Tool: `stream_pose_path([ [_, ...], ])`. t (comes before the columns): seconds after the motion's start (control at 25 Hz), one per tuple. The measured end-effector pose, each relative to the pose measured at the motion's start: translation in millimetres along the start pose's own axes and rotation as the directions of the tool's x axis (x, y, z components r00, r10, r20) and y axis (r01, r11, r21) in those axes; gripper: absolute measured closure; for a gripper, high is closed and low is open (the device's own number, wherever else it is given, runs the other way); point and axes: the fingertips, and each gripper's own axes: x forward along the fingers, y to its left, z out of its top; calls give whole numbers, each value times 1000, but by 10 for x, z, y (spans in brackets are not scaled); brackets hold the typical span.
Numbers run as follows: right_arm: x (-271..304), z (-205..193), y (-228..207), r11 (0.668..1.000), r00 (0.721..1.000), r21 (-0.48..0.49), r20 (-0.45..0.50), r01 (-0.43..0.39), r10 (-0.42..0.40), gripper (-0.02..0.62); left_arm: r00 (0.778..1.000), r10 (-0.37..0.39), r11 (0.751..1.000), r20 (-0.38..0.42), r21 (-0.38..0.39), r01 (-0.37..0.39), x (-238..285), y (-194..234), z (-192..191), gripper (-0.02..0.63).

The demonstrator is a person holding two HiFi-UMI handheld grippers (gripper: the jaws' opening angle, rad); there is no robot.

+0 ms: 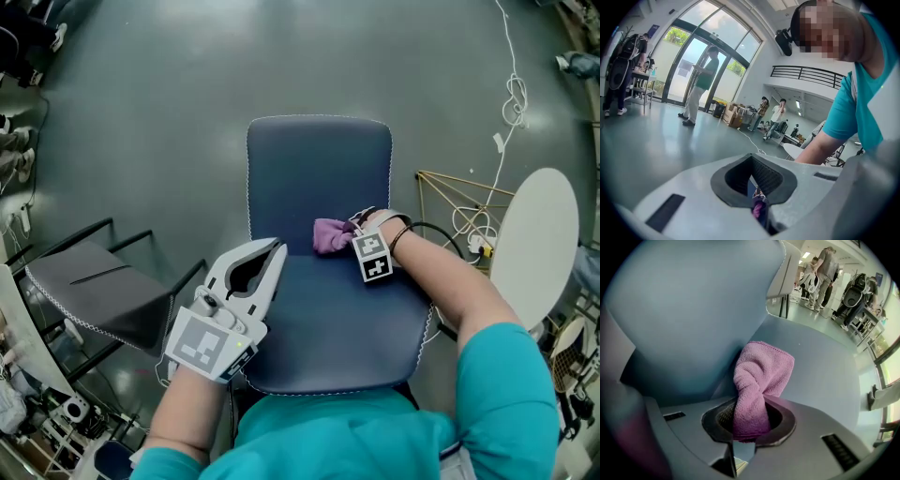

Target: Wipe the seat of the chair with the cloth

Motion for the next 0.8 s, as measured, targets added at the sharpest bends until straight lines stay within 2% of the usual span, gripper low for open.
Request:
stream_pose_path([
  [0.24, -70, -255, 135, 999, 999, 27, -21, -38, 38, 538, 1000, -5, 1000, 5, 1, 5, -30, -21, 23, 617],
  [0.56, -125, -409, 220, 995, 997, 63, -16, -80, 81, 538, 1000, -2, 1000, 2, 8, 2, -43, -64, 7, 618],
  [0.8, -157, -688, 416, 984, 993, 137, -12, -117, 120, 538, 1000, -12, 1000, -1, 2, 12, -25, -127, -43, 618],
])
